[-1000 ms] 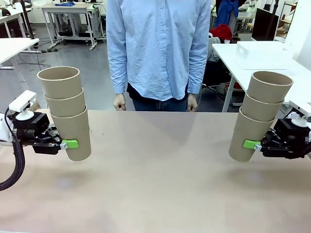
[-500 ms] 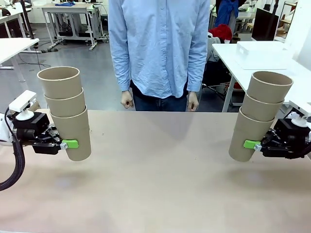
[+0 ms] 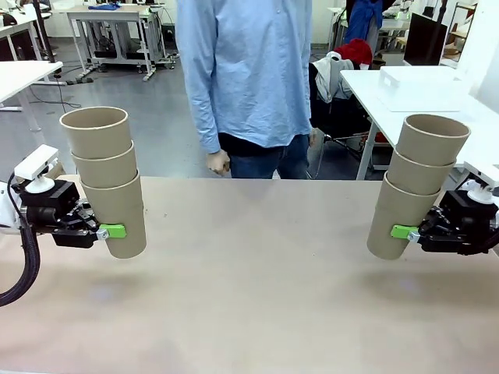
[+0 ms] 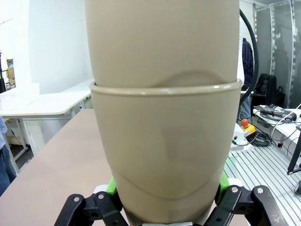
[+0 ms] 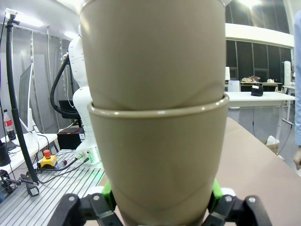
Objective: Stack the cups and store them in the basket.
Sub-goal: Place the stack of Reusable plastic cups into the Pantry Basket.
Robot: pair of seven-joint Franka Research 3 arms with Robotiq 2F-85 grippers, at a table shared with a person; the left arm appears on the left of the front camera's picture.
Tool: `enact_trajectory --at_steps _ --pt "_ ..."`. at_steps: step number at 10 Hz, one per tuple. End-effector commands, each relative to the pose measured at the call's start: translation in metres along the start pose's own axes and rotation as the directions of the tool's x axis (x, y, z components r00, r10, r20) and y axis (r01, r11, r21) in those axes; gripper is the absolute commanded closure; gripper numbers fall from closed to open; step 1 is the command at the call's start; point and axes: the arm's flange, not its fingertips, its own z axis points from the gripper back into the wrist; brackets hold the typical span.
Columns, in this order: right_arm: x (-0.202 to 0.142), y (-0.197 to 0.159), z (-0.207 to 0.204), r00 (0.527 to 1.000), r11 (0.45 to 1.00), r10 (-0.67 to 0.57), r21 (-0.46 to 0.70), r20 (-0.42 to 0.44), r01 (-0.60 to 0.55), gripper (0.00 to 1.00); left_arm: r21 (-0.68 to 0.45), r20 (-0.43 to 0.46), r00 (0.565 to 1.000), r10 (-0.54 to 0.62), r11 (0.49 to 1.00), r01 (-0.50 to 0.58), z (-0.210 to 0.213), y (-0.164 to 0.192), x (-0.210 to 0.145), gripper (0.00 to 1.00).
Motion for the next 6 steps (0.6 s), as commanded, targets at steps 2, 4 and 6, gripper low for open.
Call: enact_trajectory --at_steps 2,4,6 --pt "0.0055 0.0007 -0.0003 1.000 1.000 0.003 0.004 0.003 -0.003 0.15 -0.002 0.008 1.000 -0.002 1.000 0.002 0.0002 -0.0010 0.0047 0.16" --pt "0.0055 0.0007 -0.0003 1.000 1.000 0.003 0.004 0.003 -0.003 0.15 -0.002 0.008 1.000 -0.002 1.000 0.002 0.0002 -0.0010 0.0047 0.16" --pt "0.0055 0.0007 -0.0003 1.000 1.000 0.003 0.004 0.003 -0.003 0.15 -0.002 0.008 1.000 -0.002 1.000 0.002 0.0002 -0.0010 0.0047 0.16"
